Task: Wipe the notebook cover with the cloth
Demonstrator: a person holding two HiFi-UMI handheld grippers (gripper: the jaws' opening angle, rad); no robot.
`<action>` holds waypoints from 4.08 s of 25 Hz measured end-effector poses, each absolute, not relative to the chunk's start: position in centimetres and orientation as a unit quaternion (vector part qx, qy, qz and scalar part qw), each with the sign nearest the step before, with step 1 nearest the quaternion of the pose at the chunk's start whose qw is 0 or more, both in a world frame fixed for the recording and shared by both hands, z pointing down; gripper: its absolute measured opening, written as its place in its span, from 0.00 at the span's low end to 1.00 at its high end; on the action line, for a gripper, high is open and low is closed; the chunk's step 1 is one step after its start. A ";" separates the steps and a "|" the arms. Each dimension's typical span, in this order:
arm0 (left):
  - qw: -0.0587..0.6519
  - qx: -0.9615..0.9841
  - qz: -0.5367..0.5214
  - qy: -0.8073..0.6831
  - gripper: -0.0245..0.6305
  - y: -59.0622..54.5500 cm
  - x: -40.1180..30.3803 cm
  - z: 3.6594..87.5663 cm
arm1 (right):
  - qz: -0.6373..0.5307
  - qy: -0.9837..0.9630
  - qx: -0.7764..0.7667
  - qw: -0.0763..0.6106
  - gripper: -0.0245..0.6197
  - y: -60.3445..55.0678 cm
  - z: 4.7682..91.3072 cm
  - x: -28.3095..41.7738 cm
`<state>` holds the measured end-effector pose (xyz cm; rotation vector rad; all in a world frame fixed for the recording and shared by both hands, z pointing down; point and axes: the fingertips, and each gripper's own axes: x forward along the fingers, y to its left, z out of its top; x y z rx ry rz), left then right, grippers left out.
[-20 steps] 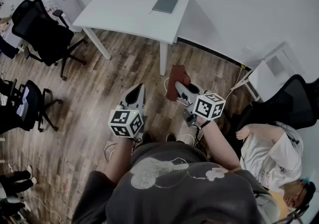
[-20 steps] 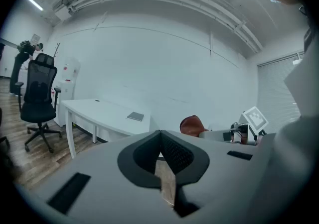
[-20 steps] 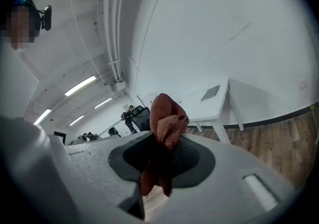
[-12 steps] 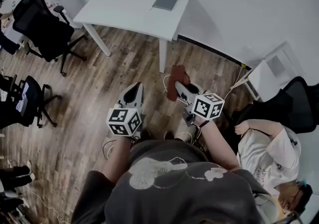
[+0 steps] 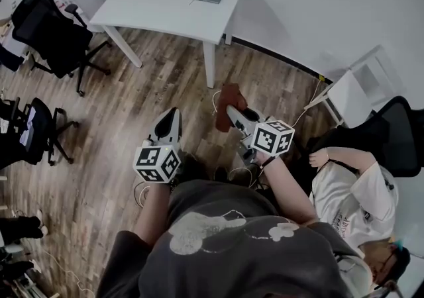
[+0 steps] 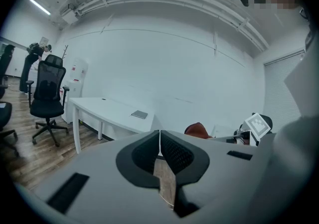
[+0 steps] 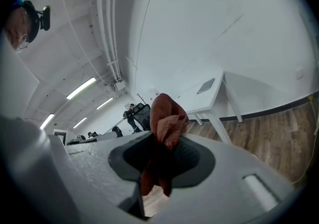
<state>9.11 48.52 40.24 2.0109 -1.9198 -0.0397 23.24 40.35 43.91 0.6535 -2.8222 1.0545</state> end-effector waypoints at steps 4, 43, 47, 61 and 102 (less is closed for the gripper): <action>0.184 0.707 -0.011 -0.683 0.05 48.7 8.9 40.8 | 0.350 -0.910 0.219 0.040 0.20 40.0 44.9 24.2; 0.275 0.767 0.009 -0.579 0.05 16.9 -11.3 46.9 | 0.394 -0.846 0.352 0.070 0.20 11.3 47.8 8.2; 0.293 0.773 0.004 -0.562 0.05 14.1 -11.3 47.5 | 0.393 -0.836 0.374 0.078 0.20 8.9 48.2 8.8; 0.289 0.749 0.016 -0.596 0.05 4.7 -10.4 47.2 | 0.407 -0.850 0.329 0.065 0.20 -3.5 48.9 7.6; 0.280 0.806 0.127 -0.506 0.05 -18.7 -13.9 48.1 | 0.428 -0.822 0.373 0.036 0.20 -24.2 48.6 0.7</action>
